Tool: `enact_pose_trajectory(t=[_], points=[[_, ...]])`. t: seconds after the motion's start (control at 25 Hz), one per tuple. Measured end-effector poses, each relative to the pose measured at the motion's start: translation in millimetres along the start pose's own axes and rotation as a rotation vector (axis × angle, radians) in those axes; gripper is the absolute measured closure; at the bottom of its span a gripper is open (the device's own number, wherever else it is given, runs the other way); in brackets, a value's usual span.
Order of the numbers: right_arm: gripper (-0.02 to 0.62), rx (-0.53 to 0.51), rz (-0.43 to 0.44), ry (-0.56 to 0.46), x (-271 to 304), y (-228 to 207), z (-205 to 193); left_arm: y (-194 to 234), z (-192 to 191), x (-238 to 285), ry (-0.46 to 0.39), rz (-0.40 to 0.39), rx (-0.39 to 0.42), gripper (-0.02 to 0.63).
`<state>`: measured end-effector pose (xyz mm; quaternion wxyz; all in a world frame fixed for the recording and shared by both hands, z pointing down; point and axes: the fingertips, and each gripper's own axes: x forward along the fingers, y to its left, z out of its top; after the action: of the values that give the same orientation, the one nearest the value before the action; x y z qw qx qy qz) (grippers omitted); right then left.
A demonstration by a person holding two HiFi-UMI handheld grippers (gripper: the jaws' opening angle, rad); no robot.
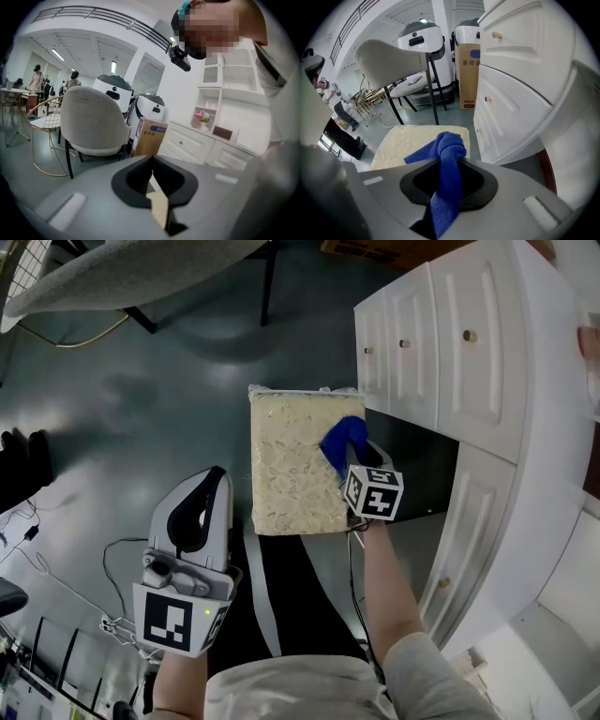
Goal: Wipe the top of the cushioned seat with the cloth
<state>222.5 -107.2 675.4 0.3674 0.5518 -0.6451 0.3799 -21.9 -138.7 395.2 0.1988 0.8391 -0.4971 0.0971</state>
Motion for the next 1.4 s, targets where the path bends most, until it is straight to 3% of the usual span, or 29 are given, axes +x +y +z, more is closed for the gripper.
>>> enact_pose_trajectory(t=[0.28,0.56,1.4], points=[[0.506,-0.071,0.090,-0.001,3.8,58.5,2.7,8.9,-1.1,-14.9,-0.011,0.025,-0.009,0.620],[0.506,-0.109,0.127,-0.006,10.0,113.3,5.6,16.3,-8.8,-32.7,-0.014,0.041,-0.016,0.620],[0.505,-0.212,0.168,0.006,17.9,193.6,6.5,34.2,-25.6,-85.0,-0.013,0.067,-0.016,0.620]])
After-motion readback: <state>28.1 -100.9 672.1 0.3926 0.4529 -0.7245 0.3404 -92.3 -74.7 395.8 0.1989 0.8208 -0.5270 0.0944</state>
